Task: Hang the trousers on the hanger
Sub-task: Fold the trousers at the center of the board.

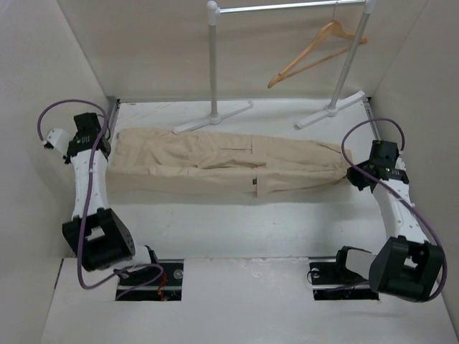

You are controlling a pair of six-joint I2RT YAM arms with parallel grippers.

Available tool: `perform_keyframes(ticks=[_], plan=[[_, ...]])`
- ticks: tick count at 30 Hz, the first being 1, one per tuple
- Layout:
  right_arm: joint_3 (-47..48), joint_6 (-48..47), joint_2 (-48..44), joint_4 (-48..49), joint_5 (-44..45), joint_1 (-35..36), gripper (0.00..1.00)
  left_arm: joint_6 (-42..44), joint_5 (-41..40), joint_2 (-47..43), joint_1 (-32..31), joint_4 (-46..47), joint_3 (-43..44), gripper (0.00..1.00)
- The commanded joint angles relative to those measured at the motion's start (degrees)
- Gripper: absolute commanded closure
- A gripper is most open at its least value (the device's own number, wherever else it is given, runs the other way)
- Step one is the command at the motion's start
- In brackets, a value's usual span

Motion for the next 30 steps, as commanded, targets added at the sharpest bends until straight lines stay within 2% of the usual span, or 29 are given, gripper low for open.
perform_keyframes(ticks=[1,7,16,18,27,29,30], plan=[[8.4,0.2,3.6,4.3,3.2,1.0,1.0,0.9,-3.2,6.9,-1.7,2.3,7.4,1.0],[19.1,-4.3,16.4,3.9,-0.3,0.8,0.99,2.1,-3.7,20.8,-4.2,2.5,21.2,1.0],[34.6,-5.3,34.8,2.9,-4.7,0.8,0.98,4.8,-3.8,35.0,-6.3,2.8,36.5,1.0],[41.2,-5.4,42.6,2.2,-5.7,0.8,0.98,6.7,-3.8,41.1,-6.7,4.7,42.6,1.0],[51.4,-4.9,52.8,1.4,-6.3,0.8,0.96,10.5,-2.2,49.4,-8.3,10.0,50.9,0.94],[54.0,-5.0,53.9,-0.1,-5.5,1.3,0.93,12.2,-2.2,50.1,-8.6,11.5,52.5,0.9],[54.9,-5.0,54.3,-0.6,-5.2,1.6,0.87,12.7,-2.0,50.7,-8.7,11.7,53.2,0.86]])
